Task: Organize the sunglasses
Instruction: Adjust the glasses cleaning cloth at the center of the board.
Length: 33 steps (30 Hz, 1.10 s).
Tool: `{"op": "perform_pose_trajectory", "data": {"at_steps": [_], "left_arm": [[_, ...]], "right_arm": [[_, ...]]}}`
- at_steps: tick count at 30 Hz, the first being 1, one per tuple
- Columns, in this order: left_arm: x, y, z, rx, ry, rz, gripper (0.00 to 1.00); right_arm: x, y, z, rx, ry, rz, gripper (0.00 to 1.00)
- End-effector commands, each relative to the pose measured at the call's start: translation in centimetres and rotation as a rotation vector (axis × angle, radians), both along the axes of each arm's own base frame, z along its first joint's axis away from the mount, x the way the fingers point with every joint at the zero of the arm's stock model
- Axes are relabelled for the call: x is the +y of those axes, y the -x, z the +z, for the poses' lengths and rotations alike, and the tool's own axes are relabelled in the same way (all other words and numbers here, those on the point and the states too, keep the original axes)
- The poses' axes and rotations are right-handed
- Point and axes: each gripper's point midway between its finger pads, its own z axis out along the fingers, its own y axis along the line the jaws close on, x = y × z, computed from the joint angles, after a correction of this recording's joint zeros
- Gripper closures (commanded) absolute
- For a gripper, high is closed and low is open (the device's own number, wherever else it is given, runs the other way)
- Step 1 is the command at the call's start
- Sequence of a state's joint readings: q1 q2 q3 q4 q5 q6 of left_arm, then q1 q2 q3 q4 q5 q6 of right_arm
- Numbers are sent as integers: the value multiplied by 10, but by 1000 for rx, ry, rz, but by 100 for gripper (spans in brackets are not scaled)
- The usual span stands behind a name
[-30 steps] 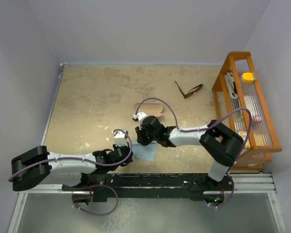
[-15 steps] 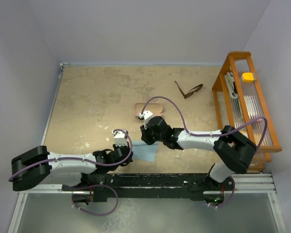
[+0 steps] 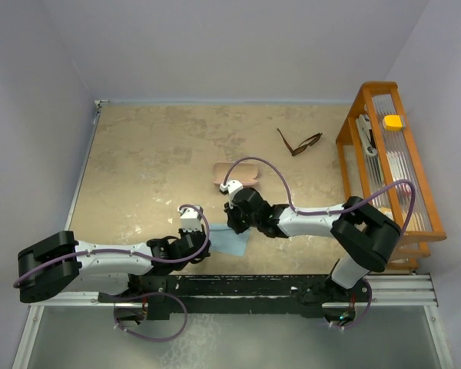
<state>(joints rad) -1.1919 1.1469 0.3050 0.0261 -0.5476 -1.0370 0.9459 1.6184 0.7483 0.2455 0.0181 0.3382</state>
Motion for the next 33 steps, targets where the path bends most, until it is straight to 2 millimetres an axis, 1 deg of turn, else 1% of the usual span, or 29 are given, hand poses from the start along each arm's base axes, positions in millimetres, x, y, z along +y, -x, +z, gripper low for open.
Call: {"op": "perform_pose_trajectory", "data": {"at_steps": [1,5,8,11,14,17,27,31,33], "left_arm": [[3,4,-4,14,-13,-7,100],[3,4,-4,15,-11,-8,100],[4,4,-4,16,-11,-7,100],[3,5,-5,18,-11,-8,100],[3,5,-5,19,-10,-9,100],[3,5,-4,20,-10,-11,100],[2,6,-4,21,-4,-16,100],[2,6,-3,20,-1,-17,100],[2,6,-3,20,-2,-17,100]], "right_arm": [[-9,-3,6,-14,-3,-42,99],[-15,-2,4,-15,10,-58,100],[-17,0,2,-9,16,-58,100],[-20,-1,-6,0,40,-67,100],[-25,-4,-17,3,83,-89,100],[-31,-10,-23,2,115,-122,100],[-38,-23,-40,28,187,-164,100],[-43,-30,-45,41,212,-198,100],[-47,-32,-43,29,210,-216,100]]}}
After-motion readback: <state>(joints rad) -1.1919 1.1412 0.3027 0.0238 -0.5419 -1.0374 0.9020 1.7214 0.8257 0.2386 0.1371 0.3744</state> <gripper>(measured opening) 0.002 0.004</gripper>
